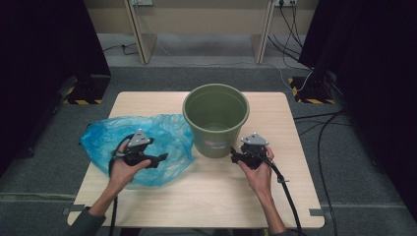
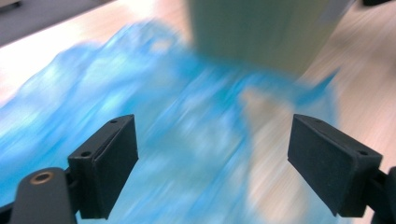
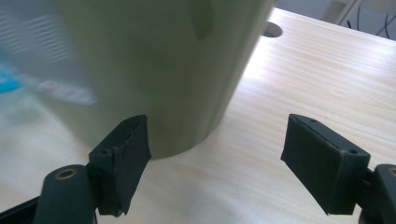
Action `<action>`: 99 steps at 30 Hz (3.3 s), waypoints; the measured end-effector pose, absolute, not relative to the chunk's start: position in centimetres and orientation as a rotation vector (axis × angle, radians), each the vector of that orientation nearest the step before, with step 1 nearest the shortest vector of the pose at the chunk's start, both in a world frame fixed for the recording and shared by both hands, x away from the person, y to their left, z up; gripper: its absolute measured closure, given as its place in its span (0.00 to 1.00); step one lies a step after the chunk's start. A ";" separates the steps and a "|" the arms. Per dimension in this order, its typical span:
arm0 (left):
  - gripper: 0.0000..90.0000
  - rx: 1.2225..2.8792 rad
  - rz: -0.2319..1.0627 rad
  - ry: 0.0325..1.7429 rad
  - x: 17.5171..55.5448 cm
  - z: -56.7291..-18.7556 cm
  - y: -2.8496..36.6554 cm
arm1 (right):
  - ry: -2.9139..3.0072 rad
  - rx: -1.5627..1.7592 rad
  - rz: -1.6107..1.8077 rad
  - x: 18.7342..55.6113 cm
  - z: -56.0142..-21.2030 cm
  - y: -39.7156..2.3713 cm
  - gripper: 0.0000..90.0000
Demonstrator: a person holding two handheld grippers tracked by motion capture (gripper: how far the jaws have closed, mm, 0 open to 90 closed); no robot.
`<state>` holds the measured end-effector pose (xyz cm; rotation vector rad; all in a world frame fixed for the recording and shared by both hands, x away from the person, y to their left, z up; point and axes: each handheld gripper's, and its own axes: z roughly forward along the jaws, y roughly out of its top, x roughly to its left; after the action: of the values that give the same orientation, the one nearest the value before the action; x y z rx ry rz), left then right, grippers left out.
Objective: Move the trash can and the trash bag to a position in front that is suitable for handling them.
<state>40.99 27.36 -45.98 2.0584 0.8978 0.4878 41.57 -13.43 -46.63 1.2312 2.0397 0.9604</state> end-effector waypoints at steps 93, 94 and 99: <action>0.65 2.197 0.395 0.857 42.8 -48.1 25.4 | 2.071 1.251 1.020 37.1 -46.5 -17.3 0.25; 0.59 2.197 0.395 0.857 42.8 -48.1 25.4 | 2.067 1.253 1.025 37.0 -46.5 -17.4 0.25; 0.39 2.159 0.456 0.913 40.3 -46.3 29.7 | 2.072 1.257 1.013 37.0 -46.7 -17.5 0.25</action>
<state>40.28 29.72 -46.33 2.1592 0.9131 0.4562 36.97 -17.55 -46.68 1.2566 2.0717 1.0130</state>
